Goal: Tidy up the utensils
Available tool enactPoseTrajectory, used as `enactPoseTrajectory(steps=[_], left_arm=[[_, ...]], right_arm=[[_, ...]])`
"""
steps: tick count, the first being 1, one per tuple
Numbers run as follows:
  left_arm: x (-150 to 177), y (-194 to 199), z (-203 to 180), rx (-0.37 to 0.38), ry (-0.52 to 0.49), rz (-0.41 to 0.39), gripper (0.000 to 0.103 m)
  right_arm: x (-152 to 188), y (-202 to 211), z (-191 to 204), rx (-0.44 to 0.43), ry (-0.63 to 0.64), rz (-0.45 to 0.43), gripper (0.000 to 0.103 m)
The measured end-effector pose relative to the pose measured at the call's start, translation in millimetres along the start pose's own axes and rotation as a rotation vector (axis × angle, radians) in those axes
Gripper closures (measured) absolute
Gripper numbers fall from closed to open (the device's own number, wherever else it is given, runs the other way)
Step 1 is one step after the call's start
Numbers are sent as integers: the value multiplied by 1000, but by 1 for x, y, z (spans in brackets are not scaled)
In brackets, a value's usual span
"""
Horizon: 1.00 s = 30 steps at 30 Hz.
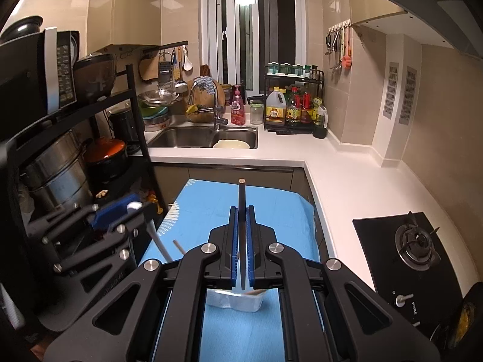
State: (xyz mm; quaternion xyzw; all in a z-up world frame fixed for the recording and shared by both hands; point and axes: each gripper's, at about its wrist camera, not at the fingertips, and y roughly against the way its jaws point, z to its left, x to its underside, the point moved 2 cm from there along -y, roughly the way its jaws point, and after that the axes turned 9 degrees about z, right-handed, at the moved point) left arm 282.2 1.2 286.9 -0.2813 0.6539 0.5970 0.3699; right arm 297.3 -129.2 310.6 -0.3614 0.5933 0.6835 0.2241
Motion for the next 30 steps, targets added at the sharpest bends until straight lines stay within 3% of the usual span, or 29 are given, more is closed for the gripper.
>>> enactPoseTrajectory(steps=[5,10,13,17,22,28,30], left_arm=[[0,-49,-3,11,-12,17,82],[34,-105,-6,30,-12,118,82],[51,-118,-8,47,-11,157,82],[56,-99,-2,52,4,110,61],[65,-60,11,64,49,59,61],[124,-21,22,18,103,45,38],[152,-17,23,5,130,61,24]], right_arm=[[20,-49,-6,18,12,35,98],[45,-88,-16,-6,-8,113,97],[55,-94,-19,-9,-25,127,89],[66,-83,-24,-4,-31,116,81],[84,-48,-30,-6,-49,56,65],[144,-10,-31,51,-69,-19,34],[169,-9,-32,87,-82,-24,19]])
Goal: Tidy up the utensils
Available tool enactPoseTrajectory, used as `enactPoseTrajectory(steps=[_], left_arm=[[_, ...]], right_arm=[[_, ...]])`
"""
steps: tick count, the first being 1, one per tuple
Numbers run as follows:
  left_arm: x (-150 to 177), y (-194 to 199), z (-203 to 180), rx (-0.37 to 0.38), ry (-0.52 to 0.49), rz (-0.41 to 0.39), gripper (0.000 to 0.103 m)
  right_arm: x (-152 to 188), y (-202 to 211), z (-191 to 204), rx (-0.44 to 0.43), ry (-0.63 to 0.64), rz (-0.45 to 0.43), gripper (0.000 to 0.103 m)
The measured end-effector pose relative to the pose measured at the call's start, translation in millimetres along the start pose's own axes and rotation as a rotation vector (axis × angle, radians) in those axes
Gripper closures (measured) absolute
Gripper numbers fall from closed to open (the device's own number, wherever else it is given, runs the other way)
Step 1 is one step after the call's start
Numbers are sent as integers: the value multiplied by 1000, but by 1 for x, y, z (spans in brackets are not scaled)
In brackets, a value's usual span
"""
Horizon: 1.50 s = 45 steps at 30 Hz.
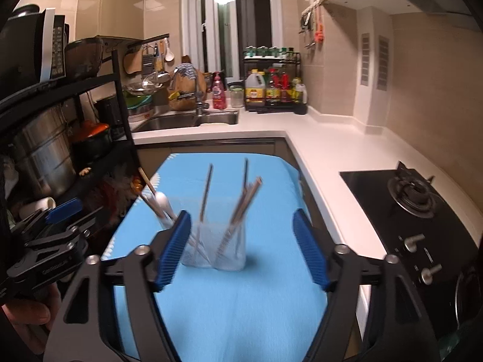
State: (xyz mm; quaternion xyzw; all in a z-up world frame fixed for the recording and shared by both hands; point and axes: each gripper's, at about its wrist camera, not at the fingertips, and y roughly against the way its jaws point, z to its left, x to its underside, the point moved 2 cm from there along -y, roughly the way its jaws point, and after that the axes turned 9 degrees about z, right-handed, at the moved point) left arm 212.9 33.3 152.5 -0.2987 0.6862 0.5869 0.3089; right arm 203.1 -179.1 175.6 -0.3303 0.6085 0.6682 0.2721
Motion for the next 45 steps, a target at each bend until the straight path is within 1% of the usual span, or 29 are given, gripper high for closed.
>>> enactPoseTrajectory(steps=[3,4,6,8,10,12,13,14,17,24,31,45], left_arm=[[39,-5,3,-15,23,45,18],[50,-8,2,-30,22,57,16],[59,-12,1,-51,21,70,12],[62,-15,-4,-63,6,55,8],[65,-14,-8,-99,-16,21,8],[67,-14,-9,-93,-18,3,7],[69,-14,-10,-85,-12,1,7],[69,-16,-9,-77,-3,3,7],[73,-23,-7,-82,15,13,7],[82,-32,-5,-81,34,47,7],[86,-29,-8,-103,6,27,7],[86,-29,-13,-92,-1,28,7]], right_arm=[[34,-8,-5,58,-7,0,15],[44,-13,-7,76,-13,-3,15],[59,-24,-11,81,-35,20,14],[67,-30,-14,79,-76,46,14],[67,-30,-10,57,-77,35,14],[67,-27,-4,90,-43,-5,11],[68,-27,-3,112,-33,-21,11],[69,-29,-3,120,-31,-21,11],[71,-35,-4,98,-59,-2,11],[74,-35,2,115,-35,-8,11],[75,-35,5,121,-28,-11,10],[76,-37,6,131,-18,-10,10]])
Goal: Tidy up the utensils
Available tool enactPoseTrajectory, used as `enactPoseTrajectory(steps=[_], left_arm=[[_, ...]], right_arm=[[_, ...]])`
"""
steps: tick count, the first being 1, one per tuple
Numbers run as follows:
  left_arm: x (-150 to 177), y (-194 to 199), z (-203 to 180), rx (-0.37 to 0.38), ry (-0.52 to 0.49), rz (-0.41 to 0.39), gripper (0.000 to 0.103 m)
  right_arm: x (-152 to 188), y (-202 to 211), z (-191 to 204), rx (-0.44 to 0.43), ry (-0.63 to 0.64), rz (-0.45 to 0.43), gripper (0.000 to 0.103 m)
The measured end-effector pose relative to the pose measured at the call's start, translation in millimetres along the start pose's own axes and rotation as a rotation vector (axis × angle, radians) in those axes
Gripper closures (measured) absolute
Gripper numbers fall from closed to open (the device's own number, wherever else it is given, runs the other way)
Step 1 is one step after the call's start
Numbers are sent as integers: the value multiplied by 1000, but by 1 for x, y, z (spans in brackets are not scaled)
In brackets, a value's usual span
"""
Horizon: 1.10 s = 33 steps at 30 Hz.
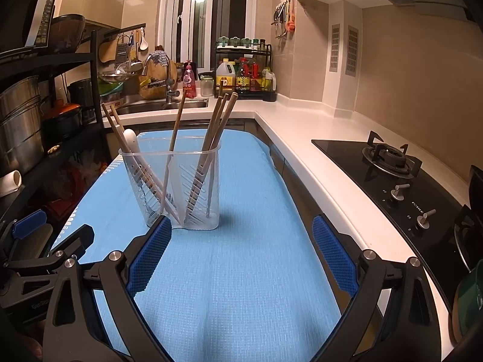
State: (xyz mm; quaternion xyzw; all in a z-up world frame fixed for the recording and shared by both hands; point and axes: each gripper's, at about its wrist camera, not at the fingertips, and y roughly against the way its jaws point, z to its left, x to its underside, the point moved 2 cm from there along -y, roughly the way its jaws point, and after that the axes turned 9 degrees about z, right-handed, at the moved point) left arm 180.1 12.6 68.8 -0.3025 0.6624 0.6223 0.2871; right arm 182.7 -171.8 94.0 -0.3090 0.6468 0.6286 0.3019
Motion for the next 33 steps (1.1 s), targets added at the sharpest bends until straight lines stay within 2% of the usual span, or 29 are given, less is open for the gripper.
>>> enactPoseTrajectory(steps=[33], left_arm=[[-1,-2,1,17,-3,-1,7]], right_arm=[[1,-1,1,1,4,4,10]])
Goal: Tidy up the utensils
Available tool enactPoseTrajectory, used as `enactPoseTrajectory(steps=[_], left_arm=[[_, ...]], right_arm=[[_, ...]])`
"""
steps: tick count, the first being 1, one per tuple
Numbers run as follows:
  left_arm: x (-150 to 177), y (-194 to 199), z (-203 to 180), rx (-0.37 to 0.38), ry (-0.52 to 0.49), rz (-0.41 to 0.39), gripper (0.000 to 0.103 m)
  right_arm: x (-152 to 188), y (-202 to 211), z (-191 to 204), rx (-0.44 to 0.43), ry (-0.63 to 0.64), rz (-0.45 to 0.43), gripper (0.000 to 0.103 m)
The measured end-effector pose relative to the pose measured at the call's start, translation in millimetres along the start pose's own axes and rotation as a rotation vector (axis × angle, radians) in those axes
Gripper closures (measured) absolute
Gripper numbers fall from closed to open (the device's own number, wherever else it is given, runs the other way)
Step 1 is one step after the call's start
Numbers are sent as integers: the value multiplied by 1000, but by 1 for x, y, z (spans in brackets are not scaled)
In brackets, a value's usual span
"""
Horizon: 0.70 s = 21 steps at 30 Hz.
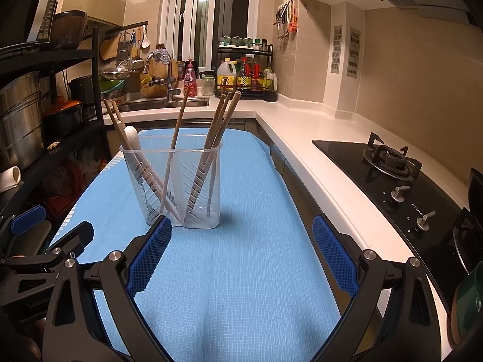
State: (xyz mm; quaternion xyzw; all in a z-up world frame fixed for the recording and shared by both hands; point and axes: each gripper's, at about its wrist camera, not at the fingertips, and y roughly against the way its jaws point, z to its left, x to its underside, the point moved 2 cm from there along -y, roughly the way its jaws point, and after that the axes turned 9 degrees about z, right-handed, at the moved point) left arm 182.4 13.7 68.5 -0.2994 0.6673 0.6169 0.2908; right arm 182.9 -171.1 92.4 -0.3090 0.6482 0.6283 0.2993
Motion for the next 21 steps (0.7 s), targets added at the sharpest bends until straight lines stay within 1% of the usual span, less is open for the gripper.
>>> enactPoseTrajectory(steps=[3,7,11,16,21], left_arm=[[1,-1,0,3,0,7,7],[0,1,1,-8,0,-11,7],[1,4,3,12,17,-19,7],[0,1,2,0,8,-2,7],[-1,4,0,-2,1,-15,7]], right_arm=[[0,0,0,0,2,0,10],[1,0,-1,1,2,-1,10],[1,-1,0,1,3,1,10],[1,-1,0,0,5,2,10],[2,-2,-1,1,6,3,10]])
